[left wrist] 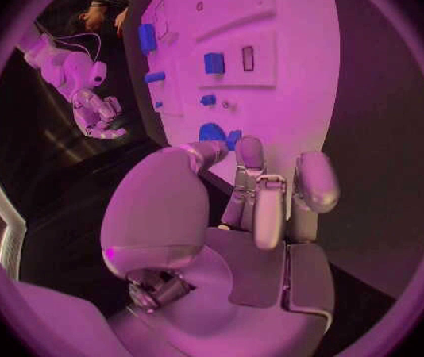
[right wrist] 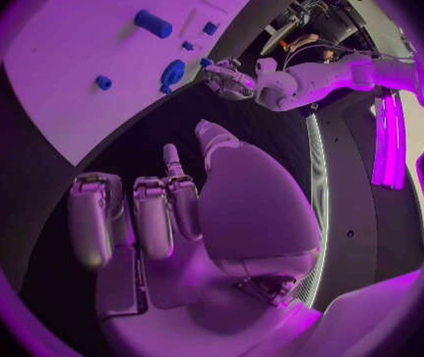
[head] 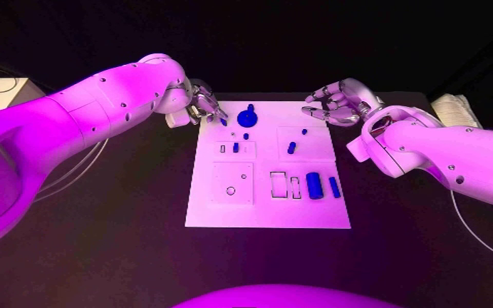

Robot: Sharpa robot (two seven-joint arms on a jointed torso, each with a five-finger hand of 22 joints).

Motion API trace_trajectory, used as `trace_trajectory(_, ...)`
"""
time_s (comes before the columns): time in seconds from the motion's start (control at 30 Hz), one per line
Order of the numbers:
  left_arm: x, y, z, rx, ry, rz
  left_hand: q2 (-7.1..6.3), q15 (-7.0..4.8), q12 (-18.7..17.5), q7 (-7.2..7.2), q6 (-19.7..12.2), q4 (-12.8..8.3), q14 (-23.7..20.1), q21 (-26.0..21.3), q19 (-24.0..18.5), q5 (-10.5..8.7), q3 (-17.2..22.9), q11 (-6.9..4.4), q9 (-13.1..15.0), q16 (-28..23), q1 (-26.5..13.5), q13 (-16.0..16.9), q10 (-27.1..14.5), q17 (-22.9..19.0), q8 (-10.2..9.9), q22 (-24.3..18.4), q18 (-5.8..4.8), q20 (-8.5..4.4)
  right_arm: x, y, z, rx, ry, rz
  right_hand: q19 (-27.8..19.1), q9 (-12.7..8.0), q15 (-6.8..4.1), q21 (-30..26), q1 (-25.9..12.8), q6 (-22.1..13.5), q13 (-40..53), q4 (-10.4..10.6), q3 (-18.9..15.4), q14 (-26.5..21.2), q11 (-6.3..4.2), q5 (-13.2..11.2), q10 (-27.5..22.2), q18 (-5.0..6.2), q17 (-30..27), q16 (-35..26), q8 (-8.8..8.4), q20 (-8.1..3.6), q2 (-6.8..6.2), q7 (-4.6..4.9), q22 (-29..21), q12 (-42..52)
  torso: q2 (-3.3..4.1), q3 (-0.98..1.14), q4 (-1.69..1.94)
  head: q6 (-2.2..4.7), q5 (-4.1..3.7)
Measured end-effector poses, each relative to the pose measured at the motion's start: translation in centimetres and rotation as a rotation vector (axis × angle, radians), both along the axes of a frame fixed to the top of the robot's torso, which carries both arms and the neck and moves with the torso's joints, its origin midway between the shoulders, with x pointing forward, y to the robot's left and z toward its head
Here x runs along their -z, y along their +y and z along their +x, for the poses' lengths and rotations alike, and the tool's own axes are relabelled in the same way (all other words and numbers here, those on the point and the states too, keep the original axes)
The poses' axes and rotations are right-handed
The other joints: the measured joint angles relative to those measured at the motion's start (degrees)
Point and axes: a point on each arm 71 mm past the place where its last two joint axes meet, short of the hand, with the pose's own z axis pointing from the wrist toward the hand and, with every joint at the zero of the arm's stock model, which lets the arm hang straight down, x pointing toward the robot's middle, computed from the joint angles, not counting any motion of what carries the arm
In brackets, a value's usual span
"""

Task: Assemble the parts on the task board

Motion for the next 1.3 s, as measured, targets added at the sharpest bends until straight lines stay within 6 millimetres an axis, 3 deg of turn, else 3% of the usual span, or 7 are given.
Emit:
trace_trajectory(0.3,-0.5,0.3,-1.9,0.013,-0.043,-0.05,-1.11,-0.42,0.6,-0.63,1.8,0.0,0.0,1.5,1.8,3.69,0.0,-0.97,-1.0,0.8,-1.1,2.4,3.3,0.0,0.0,2.5,0.0,-0.6,0.0,-0.3,0.0,0.006,0.0,-0.001,0.0,0.0,0.0,0.0,0.0,0.0,0.0,0.0,0.0,0.0,0.0,0.0,0.0,0.0,0.0,0.0,0.0,0.0,0.0,0.0,0.0,0.0,-0.34,0.01,0.26,-0.3,-0.24)
trace_trajectory(0.4,-0.7,0.2,-2.6,0.022,-0.058,-0.063,-1.16,-0.62,0.6,-0.61,2.2,0.0,0.2,1.8,2.3,4.29,0.0,-1.07,-1.1,0.9,-1.2,2.8,3.4,0.0,-0.2,2.9,-0.9,-0.73,0.0,-0.4,0.0,0.007,0.0,-0.002,0.0,0.0,0.0,0.0,0.0,0.0,0.0,0.0,0.0,0.0,0.0,0.0,0.0,0.0,0.0,0.0,0.0,0.0,0.0,0.0,0.0,0.0,-0.42,-0.01,0.28,-0.41,-0.2)
trace_trajectory(0.9,0.1,-0.3,-4.9,0.074,-0.081,-0.036,-1.46,-0.81,0.5,-0.81,2.4,0.0,0.0,2.0,2.3,4.62,0.0,-1.18,-1.1,1.0,-1.5,3.2,4.1,0.0,-0.3,3.4,-0.9,-0.7,0.0,-0.6,0.0,0.011,0.0,-0.002,0.0,0.0,0.0,0.0,0.0,0.0,0.0,0.0,0.0,0.0,0.0,0.2,0.0,0.0,0.0,0.0,0.0,0.0,0.0,0.0,0.0,0.0,-0.38,-0.06,0.38,-1.05,0.45)
trace_trajectory(1.3,1.5,-1.0,-5.4,0.119,-0.04,0.016,-1.53,-0.81,0.5,-0.81,2.4,0.0,0.0,2.2,2.5,4.95,0.0,-1.18,-1.3,1.0,-1.6,3.1,4.1,0.0,-0.3,3.4,-0.9,-0.91,0.0,-0.6,0.0,0.009,0.0,-0.002,0.0,0.0,0.0,0.0,0.0,0.0,0.0,0.0,0.0,0.0,0.0,0.2,0.0,0.0,0.0,0.0,0.0,0.0,0.0,0.0,0.0,0.0,-0.25,-0.05,0.18,-1.47,0.75)
